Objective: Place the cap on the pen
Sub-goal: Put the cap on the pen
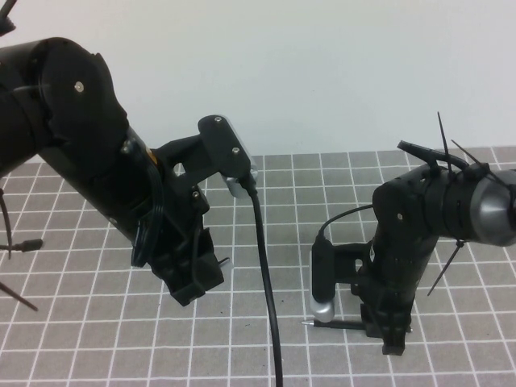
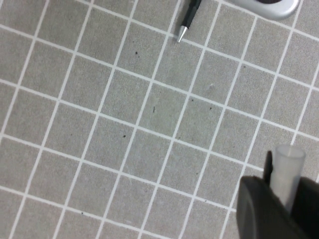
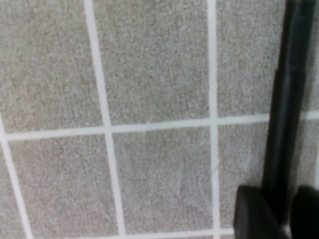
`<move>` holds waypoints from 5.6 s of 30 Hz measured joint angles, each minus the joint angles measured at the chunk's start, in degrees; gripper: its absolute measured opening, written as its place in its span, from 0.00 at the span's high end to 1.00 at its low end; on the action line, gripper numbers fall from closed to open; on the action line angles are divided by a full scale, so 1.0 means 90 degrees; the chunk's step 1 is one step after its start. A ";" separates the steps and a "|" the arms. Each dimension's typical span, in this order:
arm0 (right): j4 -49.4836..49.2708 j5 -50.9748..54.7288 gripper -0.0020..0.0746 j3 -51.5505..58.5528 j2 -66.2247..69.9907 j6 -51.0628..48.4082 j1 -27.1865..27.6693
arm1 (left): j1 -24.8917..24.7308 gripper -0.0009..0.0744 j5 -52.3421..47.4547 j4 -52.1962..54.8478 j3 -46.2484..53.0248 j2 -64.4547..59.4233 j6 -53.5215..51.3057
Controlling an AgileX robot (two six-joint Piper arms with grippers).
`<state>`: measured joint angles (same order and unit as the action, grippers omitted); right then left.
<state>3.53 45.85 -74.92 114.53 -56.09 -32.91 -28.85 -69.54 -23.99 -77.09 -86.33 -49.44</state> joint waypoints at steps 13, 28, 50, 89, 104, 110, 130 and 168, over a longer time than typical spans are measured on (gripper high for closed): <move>0.0031 0.0388 0.89 0.0064 -0.0230 0.0387 0.0000 | 0.0000 0.88 0.0028 -0.0094 0.0000 0.0004 0.0259; 0.0857 0.0704 0.89 0.0057 -0.3118 0.0512 0.0000 | 0.0000 0.88 -0.0059 -0.0073 -0.0786 0.0015 0.0923; 0.1120 0.0774 0.89 0.0068 -0.3951 0.0222 -0.0321 | -0.0768 0.88 -0.0071 0.0891 -0.0814 -0.0143 0.1173; 1.0603 -0.2185 0.89 0.3093 -0.4898 0.6063 -0.2355 | -0.0354 0.88 -0.0067 -0.0774 -0.0814 -0.0157 0.0818; 1.0613 -0.2474 0.89 0.3093 -0.4782 0.6004 -0.2355 | -0.0354 0.88 -0.0067 -0.0832 -0.0814 -0.0157 0.0682; 1.0617 -0.2539 0.89 0.3093 -0.4782 0.5591 -0.2355 | -0.0354 0.88 -0.0067 -0.0858 -0.0814 -0.0157 0.0654; 1.0649 -0.2725 0.89 0.3072 -0.4782 0.4926 -0.2355 | -0.0354 0.88 -0.0153 -0.1177 -0.1085 -0.0455 0.1287; 1.0677 -0.3321 0.89 0.3067 -0.4555 0.5283 -0.2584 | -0.0343 0.88 -0.0539 -0.1243 -0.1153 -0.0806 0.1048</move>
<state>99.62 15.97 -47.32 73.54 -8.55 -56.17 -31.94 -74.38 -35.17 -87.47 -93.58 -40.00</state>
